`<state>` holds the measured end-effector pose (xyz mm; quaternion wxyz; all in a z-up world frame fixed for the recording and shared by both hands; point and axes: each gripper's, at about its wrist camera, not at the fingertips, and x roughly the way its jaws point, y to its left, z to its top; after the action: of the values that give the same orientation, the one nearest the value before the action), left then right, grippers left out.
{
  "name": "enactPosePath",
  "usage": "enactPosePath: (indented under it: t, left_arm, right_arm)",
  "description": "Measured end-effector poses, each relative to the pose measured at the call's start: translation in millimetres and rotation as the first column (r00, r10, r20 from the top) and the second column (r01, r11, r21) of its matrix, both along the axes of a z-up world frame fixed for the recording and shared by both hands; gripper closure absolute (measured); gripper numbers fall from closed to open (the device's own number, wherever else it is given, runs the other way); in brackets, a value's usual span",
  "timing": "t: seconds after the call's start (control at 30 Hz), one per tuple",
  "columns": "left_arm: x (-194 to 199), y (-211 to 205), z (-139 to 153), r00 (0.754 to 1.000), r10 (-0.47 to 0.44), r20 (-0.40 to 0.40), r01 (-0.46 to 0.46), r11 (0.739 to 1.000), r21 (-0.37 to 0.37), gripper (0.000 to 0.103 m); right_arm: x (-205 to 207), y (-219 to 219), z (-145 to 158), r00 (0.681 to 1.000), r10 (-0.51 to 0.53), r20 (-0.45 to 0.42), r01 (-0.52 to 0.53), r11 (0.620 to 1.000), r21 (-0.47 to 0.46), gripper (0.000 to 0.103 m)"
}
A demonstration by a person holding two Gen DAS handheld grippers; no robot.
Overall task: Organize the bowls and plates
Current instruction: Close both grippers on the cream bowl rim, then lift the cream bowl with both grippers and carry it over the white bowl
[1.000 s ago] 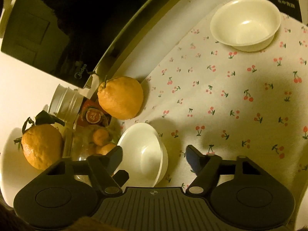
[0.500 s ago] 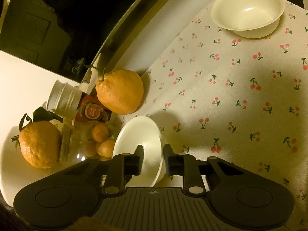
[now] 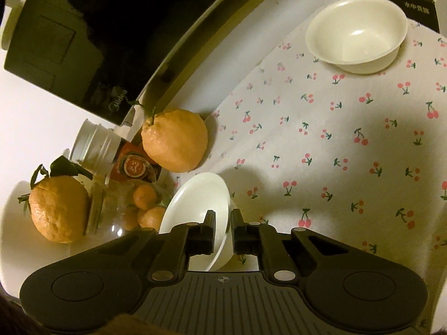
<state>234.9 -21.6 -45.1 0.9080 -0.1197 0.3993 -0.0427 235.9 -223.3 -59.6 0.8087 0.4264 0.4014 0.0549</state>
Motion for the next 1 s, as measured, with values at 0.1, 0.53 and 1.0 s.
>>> enactPosePath:
  t: [0.1, 0.53, 1.0]
  left_arm:
    - [-3, -2, 4, 1.0, -0.008, 0.008, 0.008, 1.0, 0.001, 0.09]
    - [-24, -17, 27, 0.997, -0.056, 0.062, 0.053, 0.997, 0.05, 0.09]
    - [-60, -42, 48, 0.989, -0.135, 0.062, 0.135, 0.991, 0.01, 0.09]
  right_arm:
    - [-3, -2, 4, 1.0, -0.001, 0.004, 0.001, 1.0, -0.003, 0.092]
    - [-22, -10, 37, 0.999, -0.001, 0.045, 0.003, 0.999, -0.04, 0.092]
    - [-67, -46, 60, 0.998, -0.061, 0.007, 0.061, 0.997, -0.047, 0.091]
